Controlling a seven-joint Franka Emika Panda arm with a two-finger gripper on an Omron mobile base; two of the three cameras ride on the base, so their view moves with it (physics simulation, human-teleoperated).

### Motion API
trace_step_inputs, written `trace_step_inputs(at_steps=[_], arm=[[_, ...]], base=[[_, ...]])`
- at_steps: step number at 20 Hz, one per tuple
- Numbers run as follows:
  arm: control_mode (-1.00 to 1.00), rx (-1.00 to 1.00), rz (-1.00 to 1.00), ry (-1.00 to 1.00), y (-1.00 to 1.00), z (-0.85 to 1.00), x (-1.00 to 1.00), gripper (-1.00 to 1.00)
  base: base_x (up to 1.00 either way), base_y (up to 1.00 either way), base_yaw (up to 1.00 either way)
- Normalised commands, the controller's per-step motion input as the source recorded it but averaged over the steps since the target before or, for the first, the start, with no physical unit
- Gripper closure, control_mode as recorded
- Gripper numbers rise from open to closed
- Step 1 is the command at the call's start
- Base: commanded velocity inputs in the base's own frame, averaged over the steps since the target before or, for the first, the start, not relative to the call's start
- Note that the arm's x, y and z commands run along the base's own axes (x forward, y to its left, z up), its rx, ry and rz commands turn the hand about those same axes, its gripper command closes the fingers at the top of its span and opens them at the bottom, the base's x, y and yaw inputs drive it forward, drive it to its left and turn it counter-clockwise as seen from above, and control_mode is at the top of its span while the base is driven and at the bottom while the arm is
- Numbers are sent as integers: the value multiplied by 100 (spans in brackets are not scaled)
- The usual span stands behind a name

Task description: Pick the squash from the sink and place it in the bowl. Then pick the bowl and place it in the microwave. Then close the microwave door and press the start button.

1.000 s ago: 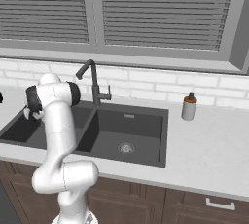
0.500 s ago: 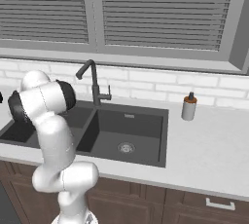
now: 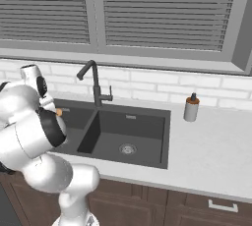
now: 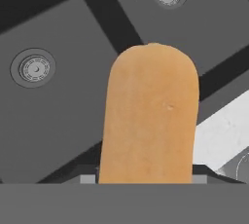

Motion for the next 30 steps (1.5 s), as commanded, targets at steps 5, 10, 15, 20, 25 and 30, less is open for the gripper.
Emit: trace_step_inputs(at_steps=[5, 10, 15, 20, 25, 30], arm=[[-100, 0, 0, 8, -83, 75, -52, 100], [-100, 0, 0, 4, -91, 26, -25, 100], [-100, 0, 0, 3, -83, 0, 0, 100], [-100, 0, 0, 1, -58, 0, 0, 100], [-100, 3, 2, 0, -23, 0, -2, 100], [100, 3, 0, 0, 0, -3, -5, 100]], base=[[0, 0, 0], [0, 0, 0], [0, 0, 0], [0, 0, 0], [0, 0, 0], [-11, 8, 3]])
